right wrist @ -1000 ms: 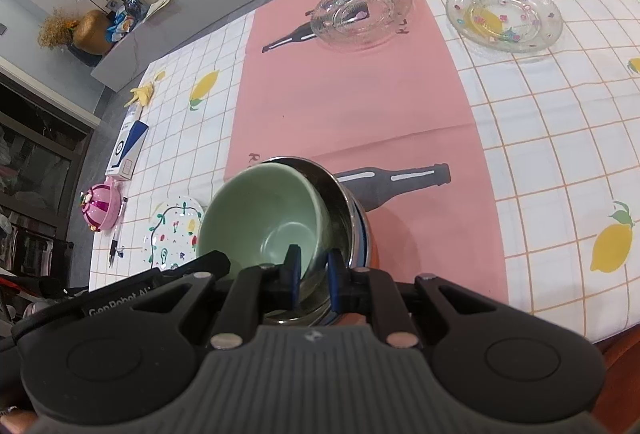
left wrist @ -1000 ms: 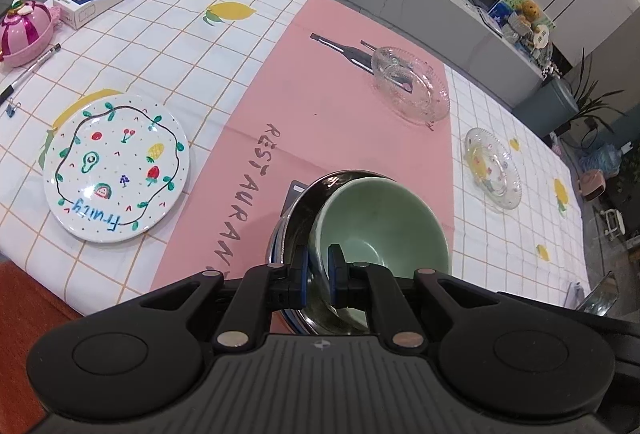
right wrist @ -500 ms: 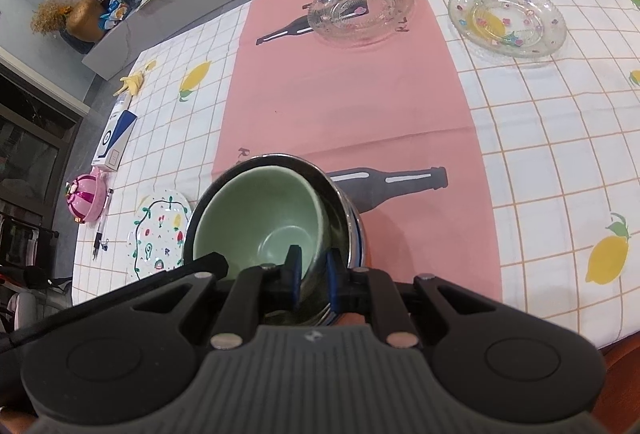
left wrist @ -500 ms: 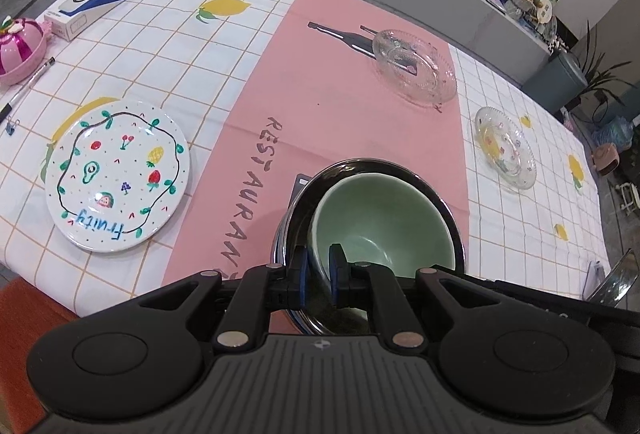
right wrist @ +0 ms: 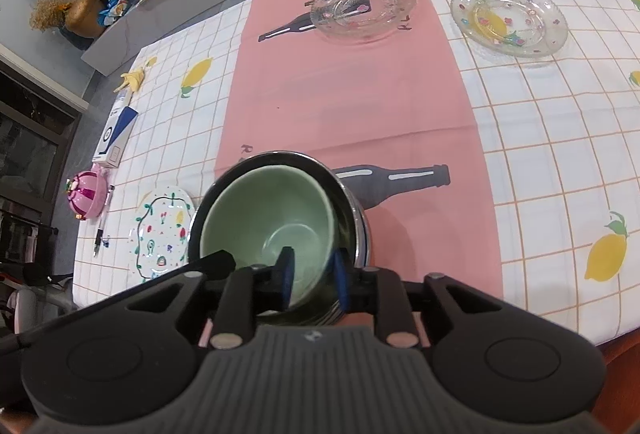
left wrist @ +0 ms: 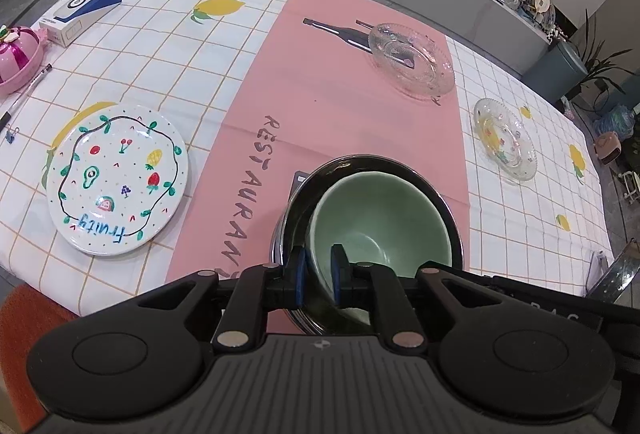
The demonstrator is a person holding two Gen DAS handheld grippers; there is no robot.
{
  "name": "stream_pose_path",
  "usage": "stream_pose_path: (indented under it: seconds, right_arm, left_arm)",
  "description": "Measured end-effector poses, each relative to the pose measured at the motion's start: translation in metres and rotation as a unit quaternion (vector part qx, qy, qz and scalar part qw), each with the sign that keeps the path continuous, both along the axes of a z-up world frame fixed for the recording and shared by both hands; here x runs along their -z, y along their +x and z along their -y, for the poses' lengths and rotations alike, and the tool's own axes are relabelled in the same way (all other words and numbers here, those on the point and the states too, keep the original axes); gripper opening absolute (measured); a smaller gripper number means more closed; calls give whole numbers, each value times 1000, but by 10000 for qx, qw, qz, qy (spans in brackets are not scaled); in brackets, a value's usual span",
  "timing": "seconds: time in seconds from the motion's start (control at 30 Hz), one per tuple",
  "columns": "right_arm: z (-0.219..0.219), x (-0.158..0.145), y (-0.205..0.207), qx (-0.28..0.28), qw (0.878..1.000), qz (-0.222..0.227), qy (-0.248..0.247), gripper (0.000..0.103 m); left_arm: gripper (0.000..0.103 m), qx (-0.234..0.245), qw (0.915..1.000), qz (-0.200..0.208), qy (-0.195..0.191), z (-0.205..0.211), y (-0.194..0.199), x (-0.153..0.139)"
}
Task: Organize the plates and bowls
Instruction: 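Lower the green bowl into the stacked stainless bowls and open the left tool, then move the left tool toward the painted Fruity plate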
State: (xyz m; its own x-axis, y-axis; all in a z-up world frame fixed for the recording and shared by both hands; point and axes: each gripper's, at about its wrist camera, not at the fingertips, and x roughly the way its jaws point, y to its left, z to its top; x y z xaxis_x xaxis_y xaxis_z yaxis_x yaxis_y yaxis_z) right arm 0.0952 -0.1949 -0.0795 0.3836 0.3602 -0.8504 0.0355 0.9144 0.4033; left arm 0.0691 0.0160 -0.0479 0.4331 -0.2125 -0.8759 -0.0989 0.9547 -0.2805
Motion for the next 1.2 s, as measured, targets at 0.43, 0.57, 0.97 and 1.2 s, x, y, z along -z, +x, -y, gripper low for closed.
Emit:
stream_pose_path:
  seconds: [0.43, 0.57, 0.97, 1.2]
  right_arm:
    - [6, -15, -8, 145, 9996, 246, 18, 41]
    - [3, -25, -14, 99, 9982, 583, 82, 43]
    - [-46, -45, -19, -414, 9872, 1355, 736, 45]
    - [-110, -28, -9, -901, 9861, 1164, 772, 45]
  left_arm:
    - [29, -93, 9993, 313, -178, -11, -7, -20]
    - [36, -43, 9984, 541, -131, -15, -12, -30]
    - [47, -271, 9861, 1617, 283, -72, -34, -61]
    - [47, -866, 9800, 1784, 192, -132, -40, -55]
